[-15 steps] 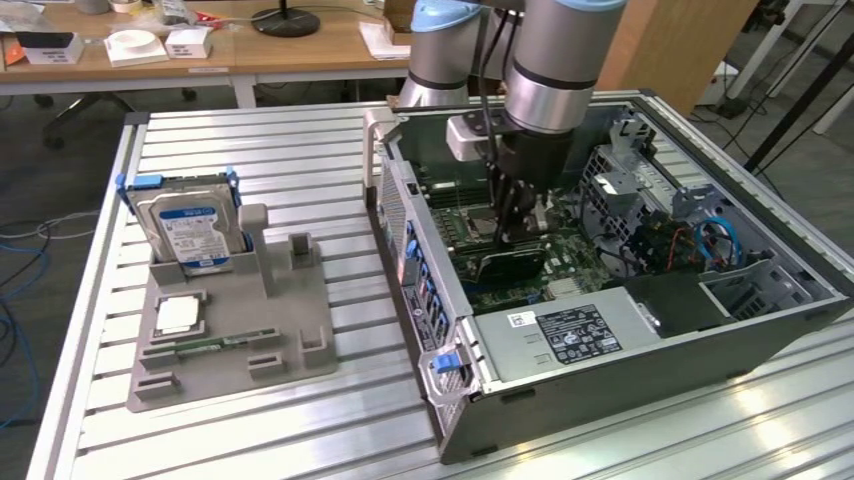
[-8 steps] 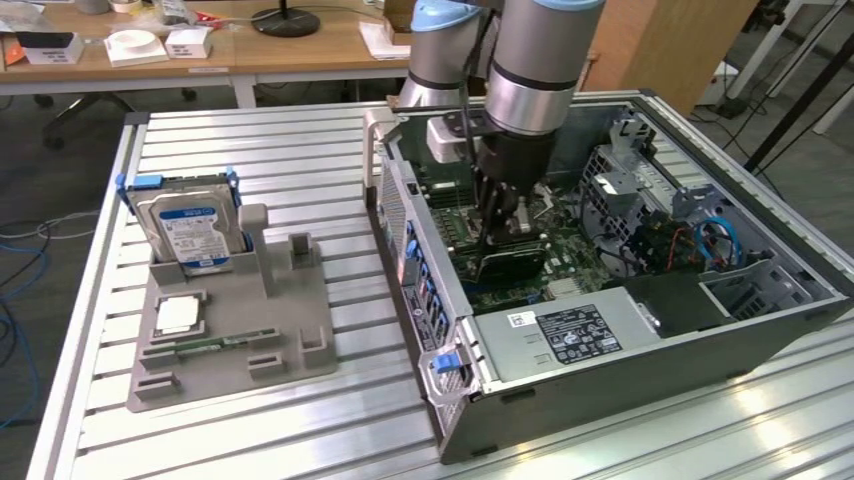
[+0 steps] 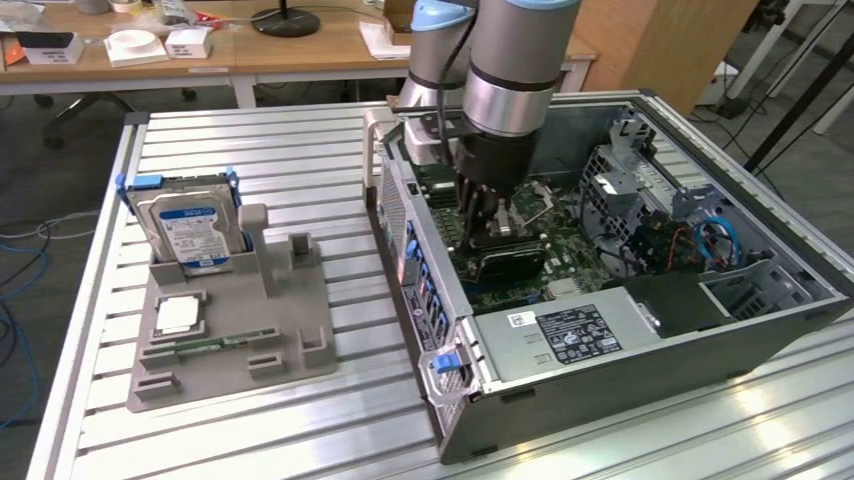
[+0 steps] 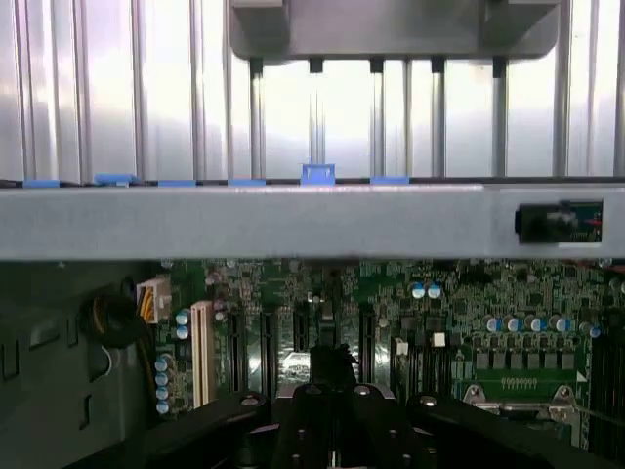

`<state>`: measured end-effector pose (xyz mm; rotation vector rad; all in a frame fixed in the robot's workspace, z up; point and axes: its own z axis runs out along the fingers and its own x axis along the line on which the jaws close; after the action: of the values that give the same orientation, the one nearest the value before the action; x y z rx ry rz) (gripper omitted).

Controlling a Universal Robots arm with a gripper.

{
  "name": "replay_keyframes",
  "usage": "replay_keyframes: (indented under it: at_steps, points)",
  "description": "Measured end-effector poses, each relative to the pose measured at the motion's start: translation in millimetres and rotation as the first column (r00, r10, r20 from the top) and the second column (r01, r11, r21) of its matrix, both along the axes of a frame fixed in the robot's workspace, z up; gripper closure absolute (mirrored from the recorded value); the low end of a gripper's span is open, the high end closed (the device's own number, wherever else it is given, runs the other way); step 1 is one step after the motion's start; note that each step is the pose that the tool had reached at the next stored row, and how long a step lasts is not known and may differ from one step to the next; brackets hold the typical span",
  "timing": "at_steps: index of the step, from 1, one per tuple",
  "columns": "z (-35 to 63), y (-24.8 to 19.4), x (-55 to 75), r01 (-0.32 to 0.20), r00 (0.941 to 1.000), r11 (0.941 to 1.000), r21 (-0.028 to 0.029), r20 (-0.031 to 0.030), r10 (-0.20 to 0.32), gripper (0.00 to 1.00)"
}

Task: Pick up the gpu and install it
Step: 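Press down on the gpu until it lock into place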

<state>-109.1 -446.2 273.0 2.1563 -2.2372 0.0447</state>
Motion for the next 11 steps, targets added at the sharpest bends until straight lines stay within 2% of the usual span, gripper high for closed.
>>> replay_keyframes:
  at_steps: [6,11]
  points:
    - [10.1,0.0,-7.6,0.0,1.0,1.0,0.0001,0.0001,0.0,0.89]
    - [11.0,0.0,-14.6,0.0,1.0,1.0,0.0,0.0,0.0,0.89]
